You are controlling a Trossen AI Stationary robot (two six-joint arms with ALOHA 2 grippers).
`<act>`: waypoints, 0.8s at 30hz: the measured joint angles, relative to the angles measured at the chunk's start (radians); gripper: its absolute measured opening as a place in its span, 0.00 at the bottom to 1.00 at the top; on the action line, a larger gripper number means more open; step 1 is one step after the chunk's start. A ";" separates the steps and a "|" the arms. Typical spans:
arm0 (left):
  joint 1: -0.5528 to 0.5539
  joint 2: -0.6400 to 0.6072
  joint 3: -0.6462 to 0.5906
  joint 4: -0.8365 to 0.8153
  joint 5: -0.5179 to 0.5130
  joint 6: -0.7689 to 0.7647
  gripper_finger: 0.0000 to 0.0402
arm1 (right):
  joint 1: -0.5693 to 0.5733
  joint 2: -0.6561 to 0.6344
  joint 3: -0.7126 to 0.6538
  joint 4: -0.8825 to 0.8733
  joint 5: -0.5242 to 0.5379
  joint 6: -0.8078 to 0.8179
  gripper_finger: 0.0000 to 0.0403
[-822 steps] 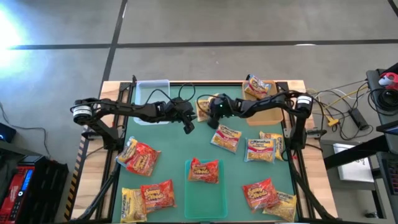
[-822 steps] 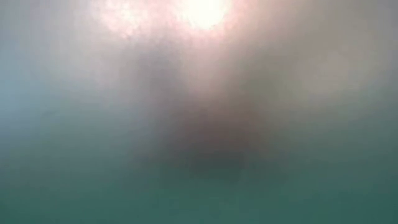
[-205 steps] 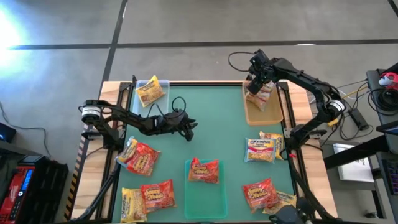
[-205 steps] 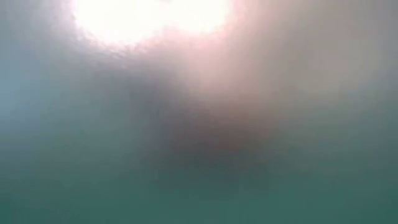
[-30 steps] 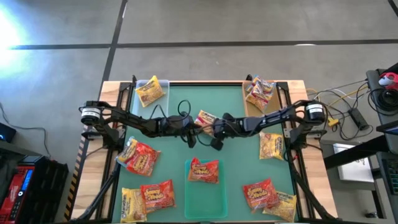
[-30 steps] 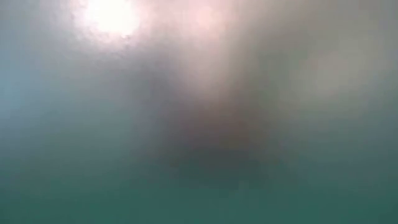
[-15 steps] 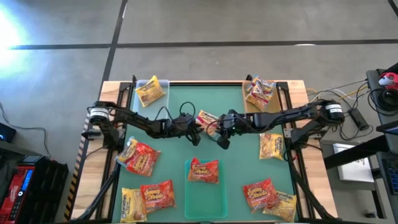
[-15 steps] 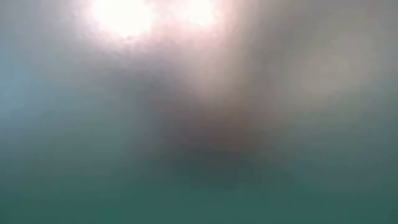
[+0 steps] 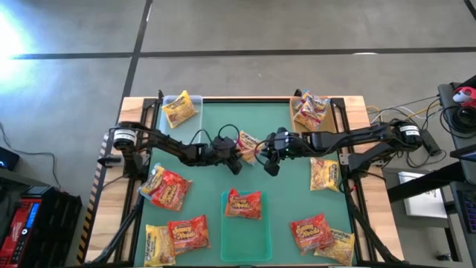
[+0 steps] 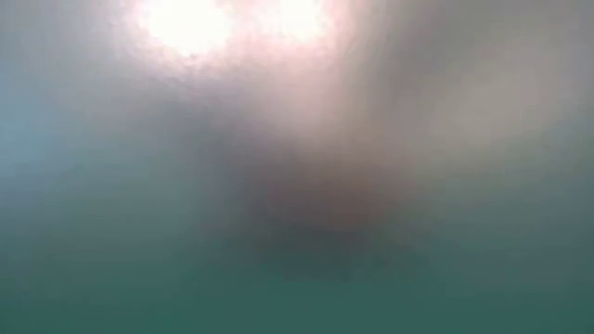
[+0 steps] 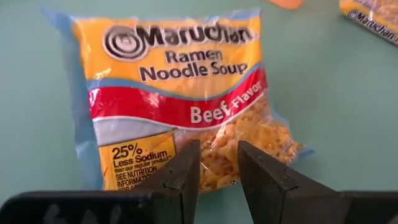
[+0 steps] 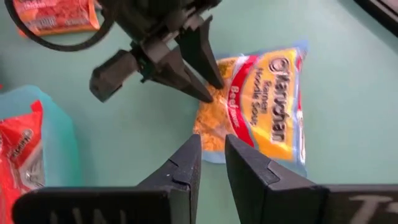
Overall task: Sort Maruchan noodles
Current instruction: Put the blue noodle pack into the yellow bin
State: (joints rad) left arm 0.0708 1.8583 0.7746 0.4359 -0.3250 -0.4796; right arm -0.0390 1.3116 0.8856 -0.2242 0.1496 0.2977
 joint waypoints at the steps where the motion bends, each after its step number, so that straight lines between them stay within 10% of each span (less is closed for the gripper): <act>1: 0.000 0.000 0.000 -0.008 0.001 -0.001 0.23 | -0.003 -0.002 0.000 -0.009 0.000 0.000 0.16; 24: -0.023 -0.023 0.010 -0.078 -0.025 -0.002 0.23 | -0.175 0.000 -0.006 -0.017 -0.019 0.044 0.54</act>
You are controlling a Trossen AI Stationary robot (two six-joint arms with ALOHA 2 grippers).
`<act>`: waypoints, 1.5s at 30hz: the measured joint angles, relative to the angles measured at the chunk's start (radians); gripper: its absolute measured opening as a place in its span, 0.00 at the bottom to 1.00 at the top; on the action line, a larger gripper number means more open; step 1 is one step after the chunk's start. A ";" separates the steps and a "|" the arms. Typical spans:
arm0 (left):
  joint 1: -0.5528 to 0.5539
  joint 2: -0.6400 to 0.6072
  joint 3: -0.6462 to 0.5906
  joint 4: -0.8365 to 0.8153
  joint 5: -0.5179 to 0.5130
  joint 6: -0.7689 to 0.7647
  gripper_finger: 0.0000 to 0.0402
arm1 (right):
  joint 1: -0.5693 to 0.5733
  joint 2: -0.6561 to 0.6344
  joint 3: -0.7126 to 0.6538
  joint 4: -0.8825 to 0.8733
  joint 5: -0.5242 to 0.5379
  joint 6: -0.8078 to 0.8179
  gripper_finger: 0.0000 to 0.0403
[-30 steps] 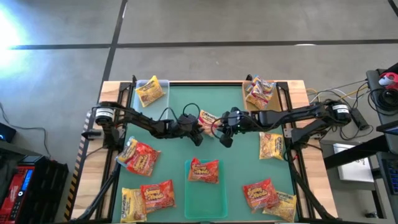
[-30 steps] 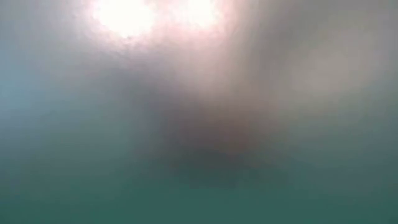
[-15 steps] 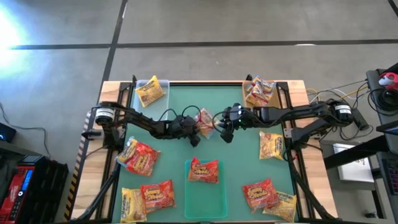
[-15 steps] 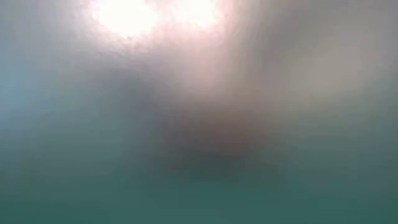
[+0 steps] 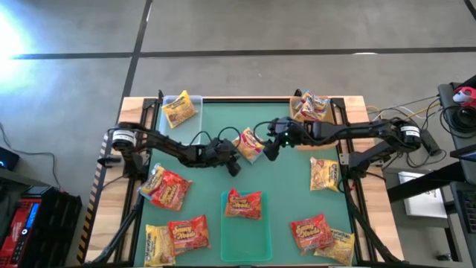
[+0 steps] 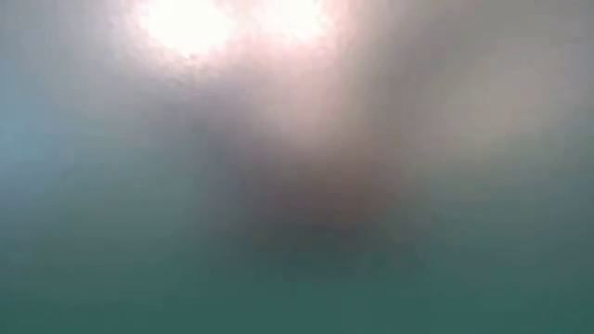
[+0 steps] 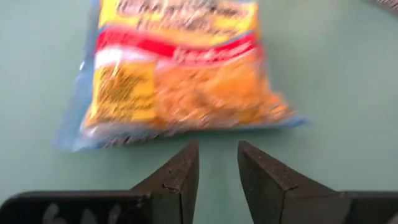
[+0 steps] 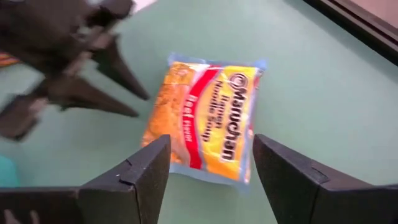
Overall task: Sort Maruchan noodles
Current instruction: Put the blue noodle pack into the yellow bin
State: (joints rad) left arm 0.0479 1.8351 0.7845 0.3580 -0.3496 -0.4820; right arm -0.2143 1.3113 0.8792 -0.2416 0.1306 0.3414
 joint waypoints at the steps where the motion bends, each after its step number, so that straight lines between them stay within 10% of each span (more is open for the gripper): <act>1: -0.002 -0.005 0.007 0.000 0.000 0.004 0.23 | -0.008 0.000 -0.004 -0.003 0.000 0.000 0.54; 12: 0.022 0.022 0.087 -0.001 -0.060 0.107 0.23 | -0.060 0.009 -0.032 0.000 0.015 0.070 0.54; 21: 0.055 0.111 0.078 -0.001 -0.062 0.073 0.23 | -0.057 0.071 -0.033 0.017 0.245 0.056 0.54; 31: 0.055 0.156 0.081 0.032 -0.074 0.045 0.23 | -0.109 0.113 -0.033 0.091 -0.163 0.135 0.54; 45: 0.006 0.019 0.074 0.037 -0.033 0.133 0.23 | -0.186 0.170 -0.033 0.097 -0.193 0.138 0.54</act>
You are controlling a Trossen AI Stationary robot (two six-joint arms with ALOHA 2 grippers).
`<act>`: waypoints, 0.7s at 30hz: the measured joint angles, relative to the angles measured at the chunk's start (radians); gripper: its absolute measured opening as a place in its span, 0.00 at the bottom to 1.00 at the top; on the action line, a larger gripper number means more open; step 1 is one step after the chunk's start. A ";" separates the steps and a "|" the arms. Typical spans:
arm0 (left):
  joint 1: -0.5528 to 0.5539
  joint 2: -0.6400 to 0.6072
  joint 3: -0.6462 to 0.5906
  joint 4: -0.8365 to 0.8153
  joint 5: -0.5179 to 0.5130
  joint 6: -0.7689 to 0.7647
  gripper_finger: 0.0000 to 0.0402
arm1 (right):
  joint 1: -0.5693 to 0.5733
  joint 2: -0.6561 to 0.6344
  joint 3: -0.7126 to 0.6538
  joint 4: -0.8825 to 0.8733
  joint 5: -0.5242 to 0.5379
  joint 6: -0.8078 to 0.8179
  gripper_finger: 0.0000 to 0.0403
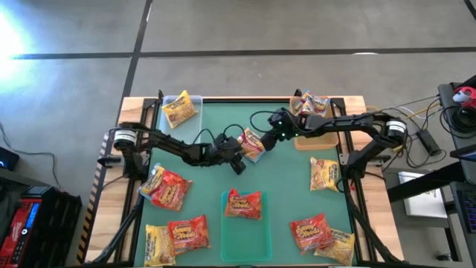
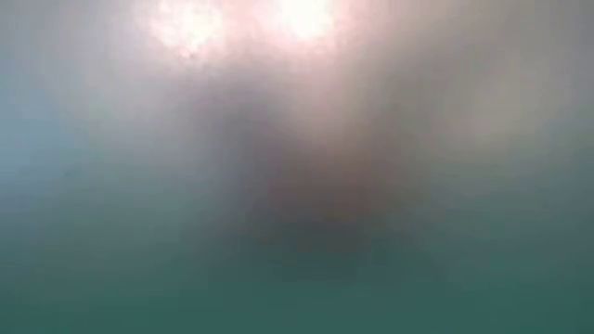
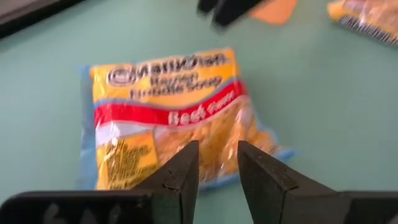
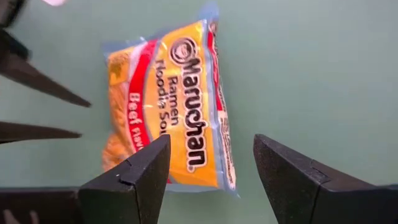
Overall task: Sort Maruchan noodles
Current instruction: Put the blue noodle pack into the yellow bin
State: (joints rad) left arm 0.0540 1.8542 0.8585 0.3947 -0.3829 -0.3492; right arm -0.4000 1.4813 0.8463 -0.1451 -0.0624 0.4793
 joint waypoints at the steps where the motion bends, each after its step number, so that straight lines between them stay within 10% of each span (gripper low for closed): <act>1: 0.003 0.004 0.000 0.016 -0.001 0.001 0.23 | 0.000 0.012 0.000 0.003 -0.001 0.000 0.54; 21: 0.042 0.115 -0.001 0.023 -0.118 -0.053 0.23 | -0.010 0.038 0.005 0.053 0.004 -0.034 0.54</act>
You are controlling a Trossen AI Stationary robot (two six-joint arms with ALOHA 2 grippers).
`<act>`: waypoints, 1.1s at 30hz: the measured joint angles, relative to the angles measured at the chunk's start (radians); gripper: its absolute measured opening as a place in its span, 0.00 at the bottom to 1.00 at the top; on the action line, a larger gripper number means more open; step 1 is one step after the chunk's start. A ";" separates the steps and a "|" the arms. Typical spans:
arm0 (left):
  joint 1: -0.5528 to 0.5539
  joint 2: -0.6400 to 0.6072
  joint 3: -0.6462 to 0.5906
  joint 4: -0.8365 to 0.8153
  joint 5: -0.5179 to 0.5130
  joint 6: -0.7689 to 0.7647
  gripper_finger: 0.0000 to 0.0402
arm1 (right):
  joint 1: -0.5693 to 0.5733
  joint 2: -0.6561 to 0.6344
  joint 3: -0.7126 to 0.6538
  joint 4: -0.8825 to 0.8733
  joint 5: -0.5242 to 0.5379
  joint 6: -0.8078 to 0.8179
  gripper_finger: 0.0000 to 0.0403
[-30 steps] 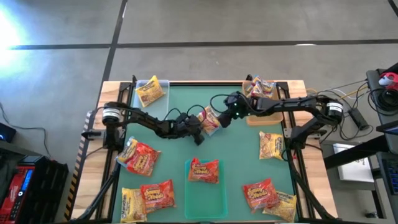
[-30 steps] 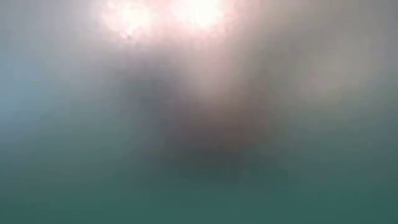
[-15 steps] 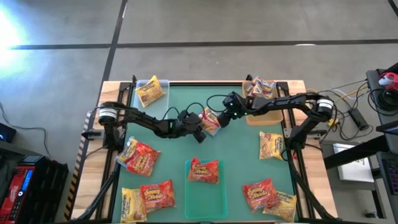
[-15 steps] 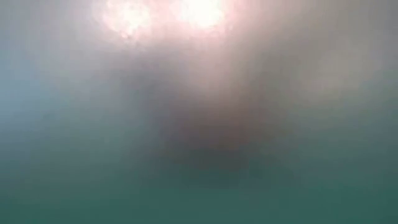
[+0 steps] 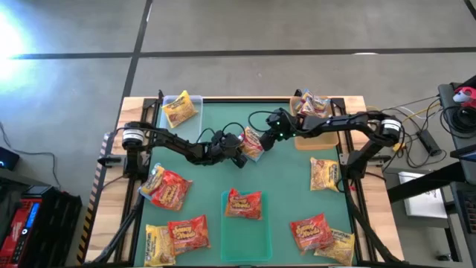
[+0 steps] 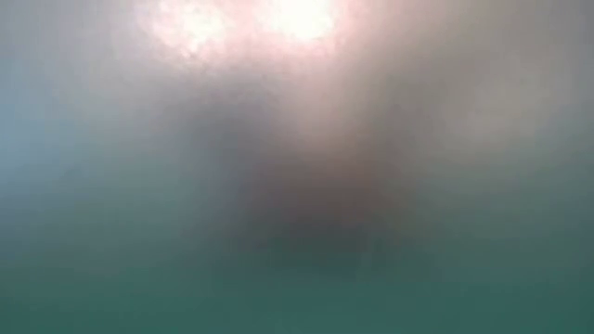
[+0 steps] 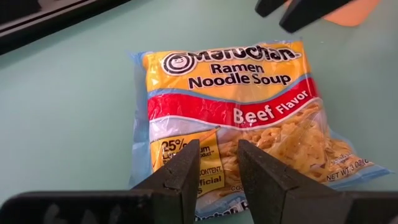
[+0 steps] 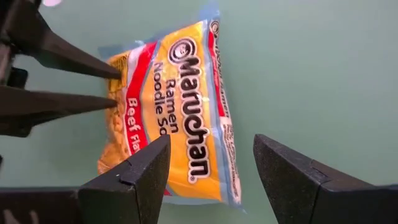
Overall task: Sort Maruchan noodles
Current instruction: Put the blue noodle pack into the yellow bin
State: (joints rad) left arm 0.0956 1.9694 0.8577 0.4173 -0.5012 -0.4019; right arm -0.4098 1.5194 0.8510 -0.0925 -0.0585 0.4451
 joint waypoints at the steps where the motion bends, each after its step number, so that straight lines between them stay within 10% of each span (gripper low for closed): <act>1: 0.000 0.001 0.000 -0.003 0.003 0.000 0.23 | -0.005 -0.001 0.006 0.001 -0.008 0.000 0.54; 33: -0.003 0.002 -0.021 -0.004 0.046 -0.030 0.12 | -0.108 0.330 0.269 -0.041 -0.466 -0.061 0.55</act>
State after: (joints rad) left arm 0.0925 1.9713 0.8368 0.4134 -0.4552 -0.4316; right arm -0.5183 1.8496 1.1200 -0.1332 -0.5243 0.3841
